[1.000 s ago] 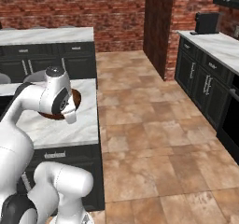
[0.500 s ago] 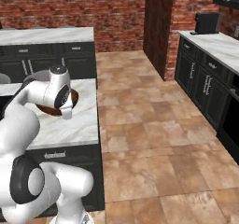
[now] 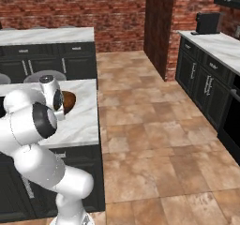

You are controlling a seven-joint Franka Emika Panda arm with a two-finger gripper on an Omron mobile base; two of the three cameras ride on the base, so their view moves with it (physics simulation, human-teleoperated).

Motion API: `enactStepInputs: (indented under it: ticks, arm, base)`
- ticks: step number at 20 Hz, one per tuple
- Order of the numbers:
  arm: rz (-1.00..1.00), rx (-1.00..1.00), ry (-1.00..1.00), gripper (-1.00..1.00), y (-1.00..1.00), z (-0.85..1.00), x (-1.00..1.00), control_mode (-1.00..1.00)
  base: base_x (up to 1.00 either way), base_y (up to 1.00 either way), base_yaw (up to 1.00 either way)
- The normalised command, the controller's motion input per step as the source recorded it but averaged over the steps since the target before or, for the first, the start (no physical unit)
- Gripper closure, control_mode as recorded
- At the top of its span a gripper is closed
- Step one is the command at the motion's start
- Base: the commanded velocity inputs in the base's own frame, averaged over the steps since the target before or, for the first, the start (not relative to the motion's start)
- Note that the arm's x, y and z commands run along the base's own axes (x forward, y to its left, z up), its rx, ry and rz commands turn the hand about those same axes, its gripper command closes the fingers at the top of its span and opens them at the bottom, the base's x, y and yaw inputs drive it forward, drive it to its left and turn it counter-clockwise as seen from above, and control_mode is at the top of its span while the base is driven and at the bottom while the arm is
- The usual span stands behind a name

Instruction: The microwave is finished heating the chicken drumstick and lemon. Take the bowl containing the food and place it on the dining counter.

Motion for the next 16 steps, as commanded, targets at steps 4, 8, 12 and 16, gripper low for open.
enactStepInputs:
  ticks: [4,8,12,16]
  arm:
    - [-0.01,-0.13,0.09,1.0,0.13,-0.65,0.75,-1.0]
    - [0.0,-0.05,0.07,-1.0,0.0,-0.32,0.36,-1.0]
    - [0.0,0.0,0.0,-1.0,0.0,0.0,0.0,-1.0]
    - [0.0,0.02,-0.03,-1.0,-0.16,0.22,-0.52,-1.0]
  base:
    - [0.0,0.0,0.0]
    - [0.0,0.0,0.0]
    - [0.0,0.0,0.0]
    - [0.0,0.0,0.0]
